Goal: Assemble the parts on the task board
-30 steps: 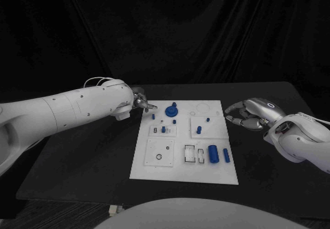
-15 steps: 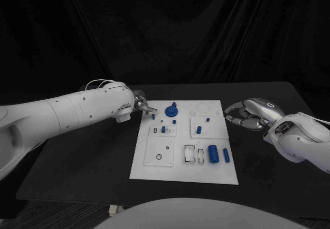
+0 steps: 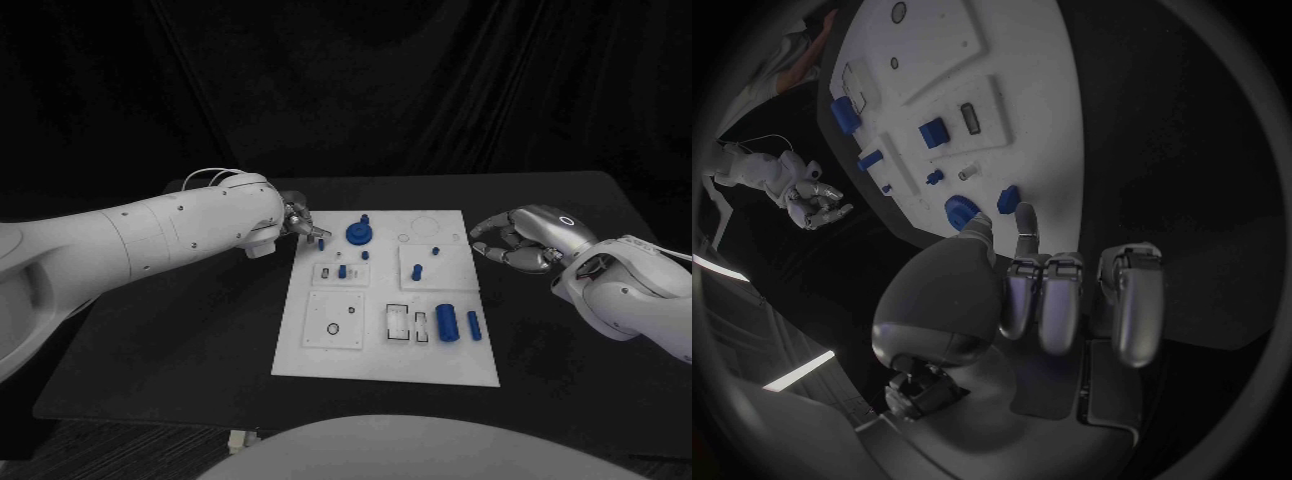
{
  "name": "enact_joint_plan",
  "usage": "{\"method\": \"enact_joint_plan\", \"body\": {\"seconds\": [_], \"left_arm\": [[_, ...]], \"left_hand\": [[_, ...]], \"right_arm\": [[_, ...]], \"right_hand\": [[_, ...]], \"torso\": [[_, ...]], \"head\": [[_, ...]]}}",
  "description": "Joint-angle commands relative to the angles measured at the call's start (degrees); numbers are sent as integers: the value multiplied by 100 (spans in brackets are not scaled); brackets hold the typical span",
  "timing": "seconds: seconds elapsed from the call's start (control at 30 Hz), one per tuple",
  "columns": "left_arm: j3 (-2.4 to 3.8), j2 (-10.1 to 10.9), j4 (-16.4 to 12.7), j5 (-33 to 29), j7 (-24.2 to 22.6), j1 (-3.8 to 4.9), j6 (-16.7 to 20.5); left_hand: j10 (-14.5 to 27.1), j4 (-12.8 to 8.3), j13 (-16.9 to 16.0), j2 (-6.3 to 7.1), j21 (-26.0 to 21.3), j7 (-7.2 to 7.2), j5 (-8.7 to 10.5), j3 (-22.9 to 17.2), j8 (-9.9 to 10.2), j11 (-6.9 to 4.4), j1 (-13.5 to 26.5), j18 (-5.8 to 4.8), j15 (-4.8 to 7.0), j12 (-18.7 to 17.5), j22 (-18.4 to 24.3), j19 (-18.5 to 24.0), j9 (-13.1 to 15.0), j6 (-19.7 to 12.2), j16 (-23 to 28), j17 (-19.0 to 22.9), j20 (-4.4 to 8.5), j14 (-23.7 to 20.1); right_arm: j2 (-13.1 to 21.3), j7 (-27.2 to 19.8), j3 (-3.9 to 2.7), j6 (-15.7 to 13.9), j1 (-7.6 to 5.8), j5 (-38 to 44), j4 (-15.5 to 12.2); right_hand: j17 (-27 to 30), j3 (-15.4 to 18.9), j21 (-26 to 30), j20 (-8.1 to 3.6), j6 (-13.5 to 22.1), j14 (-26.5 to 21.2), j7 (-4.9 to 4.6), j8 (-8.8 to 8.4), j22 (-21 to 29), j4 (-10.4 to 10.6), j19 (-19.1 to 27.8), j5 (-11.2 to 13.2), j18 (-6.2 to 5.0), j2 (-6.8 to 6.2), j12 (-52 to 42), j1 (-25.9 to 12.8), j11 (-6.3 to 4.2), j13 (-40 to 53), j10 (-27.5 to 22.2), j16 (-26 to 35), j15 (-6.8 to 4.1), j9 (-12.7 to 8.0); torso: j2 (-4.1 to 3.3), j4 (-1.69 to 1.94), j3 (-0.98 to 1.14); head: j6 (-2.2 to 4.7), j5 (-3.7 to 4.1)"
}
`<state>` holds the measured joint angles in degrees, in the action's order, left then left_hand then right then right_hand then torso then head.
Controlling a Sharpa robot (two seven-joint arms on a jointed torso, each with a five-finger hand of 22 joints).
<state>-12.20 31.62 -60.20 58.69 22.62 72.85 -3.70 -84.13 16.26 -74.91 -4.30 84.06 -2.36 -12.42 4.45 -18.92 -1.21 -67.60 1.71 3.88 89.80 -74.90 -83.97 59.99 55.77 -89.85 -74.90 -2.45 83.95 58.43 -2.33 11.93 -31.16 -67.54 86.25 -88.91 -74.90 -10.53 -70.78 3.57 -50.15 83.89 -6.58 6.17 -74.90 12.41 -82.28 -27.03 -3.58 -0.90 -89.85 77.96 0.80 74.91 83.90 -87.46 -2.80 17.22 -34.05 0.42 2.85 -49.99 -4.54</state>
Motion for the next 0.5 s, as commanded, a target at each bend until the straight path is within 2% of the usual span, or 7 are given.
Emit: {"method": "enact_joint_plan", "body": {"seconds": [0.03,0.5], "left_arm": [[5,-27,7,-1,-80,-16,-106],[5,-63,40,-1,-53,-36,-183]], "left_hand": [[-587,-39,-1509,2,-22,-15,-48,-11,45,4,-77,-10,-4,20,-1297,-285,-12,13,-15,-1510,-8,605],[-587,-85,-1509,5,-48,-11,-367,-64,150,4,-233,-3,-9,20,-1289,-267,-88,54,-15,-1510,-17,605]], "right_arm": [[-3,25,-3,-24,14,13,-6],[-4,35,-3,1,14,13,0]], "right_hand": [[-1291,-29,-14,-1,-48,536,-7,17,-922,-8,13,-34,-65,-20,-15,7,36,1509,610,-9,15,-5],[-1284,-33,-3,0,-51,534,-9,18,-919,-11,15,-36,-67,-24,-15,5,38,1509,610,-1,17,-7]], "torso": [[0,-1,0],[0,1,0]], "head": [[-1,-10],[-1,-4]]}}
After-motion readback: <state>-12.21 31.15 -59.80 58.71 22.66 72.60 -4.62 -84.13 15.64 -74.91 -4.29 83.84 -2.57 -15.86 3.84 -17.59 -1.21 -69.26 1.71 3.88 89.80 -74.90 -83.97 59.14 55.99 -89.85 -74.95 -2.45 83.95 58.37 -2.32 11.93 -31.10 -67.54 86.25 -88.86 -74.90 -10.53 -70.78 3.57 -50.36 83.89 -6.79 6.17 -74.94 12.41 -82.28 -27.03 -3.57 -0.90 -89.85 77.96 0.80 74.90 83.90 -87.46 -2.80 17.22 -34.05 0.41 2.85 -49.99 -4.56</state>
